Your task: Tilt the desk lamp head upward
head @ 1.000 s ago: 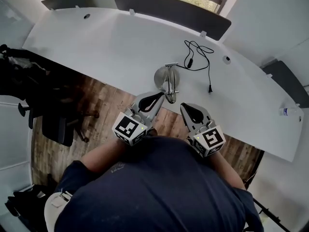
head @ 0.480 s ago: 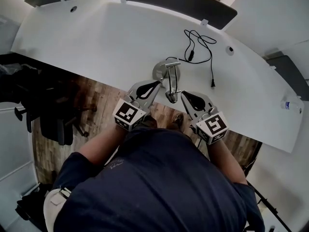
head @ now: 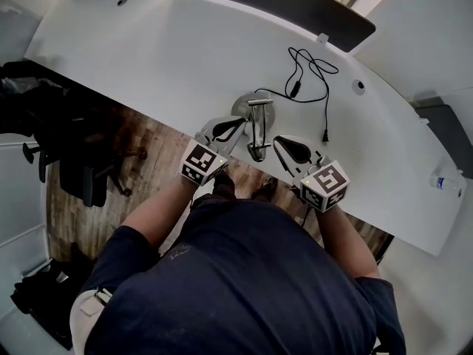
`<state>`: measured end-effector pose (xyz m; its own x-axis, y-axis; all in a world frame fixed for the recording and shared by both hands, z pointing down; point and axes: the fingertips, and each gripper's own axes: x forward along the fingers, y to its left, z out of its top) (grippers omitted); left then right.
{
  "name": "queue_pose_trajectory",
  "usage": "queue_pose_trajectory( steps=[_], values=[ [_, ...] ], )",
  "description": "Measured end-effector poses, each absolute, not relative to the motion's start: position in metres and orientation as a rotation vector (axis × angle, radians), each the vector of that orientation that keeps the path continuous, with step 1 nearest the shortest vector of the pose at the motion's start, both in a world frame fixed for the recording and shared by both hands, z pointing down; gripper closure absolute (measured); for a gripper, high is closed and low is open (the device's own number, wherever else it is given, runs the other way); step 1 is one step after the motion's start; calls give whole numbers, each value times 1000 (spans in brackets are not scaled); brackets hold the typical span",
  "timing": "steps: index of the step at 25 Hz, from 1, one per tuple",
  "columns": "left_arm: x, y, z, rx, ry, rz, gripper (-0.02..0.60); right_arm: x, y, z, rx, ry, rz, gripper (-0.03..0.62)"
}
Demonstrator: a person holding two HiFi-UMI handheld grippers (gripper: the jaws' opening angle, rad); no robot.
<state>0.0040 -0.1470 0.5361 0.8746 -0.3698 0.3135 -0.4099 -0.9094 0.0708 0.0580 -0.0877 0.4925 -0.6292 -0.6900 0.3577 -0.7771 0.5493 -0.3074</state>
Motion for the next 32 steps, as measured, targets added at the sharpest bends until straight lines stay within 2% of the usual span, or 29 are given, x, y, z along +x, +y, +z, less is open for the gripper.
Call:
queue_pose_trajectory(
  steps=[4, 7, 14, 20, 29, 32],
  values=[
    [10, -151, 547, 2941, -561, 477, 575, 54, -91, 505, 1123, -2605, 698, 554],
    [13, -156, 553, 2961, -535, 485, 540, 47, -93, 511, 1034, -2629, 729, 491],
    [25, -164, 561, 3016, -407, 454, 460, 39, -98, 517, 851, -2714, 703, 414],
    [34, -165, 555, 3064, -220, 356, 440, 29, -97, 527, 639, -2766, 728, 365],
    [40, -169, 552, 3156, -43, 343, 440, 16, -97, 543, 468, -2761, 712, 359],
    [44, -170, 554, 3182, -5, 357, 440, 11, -94, 547, 417, -2747, 679, 409]
  ],
)
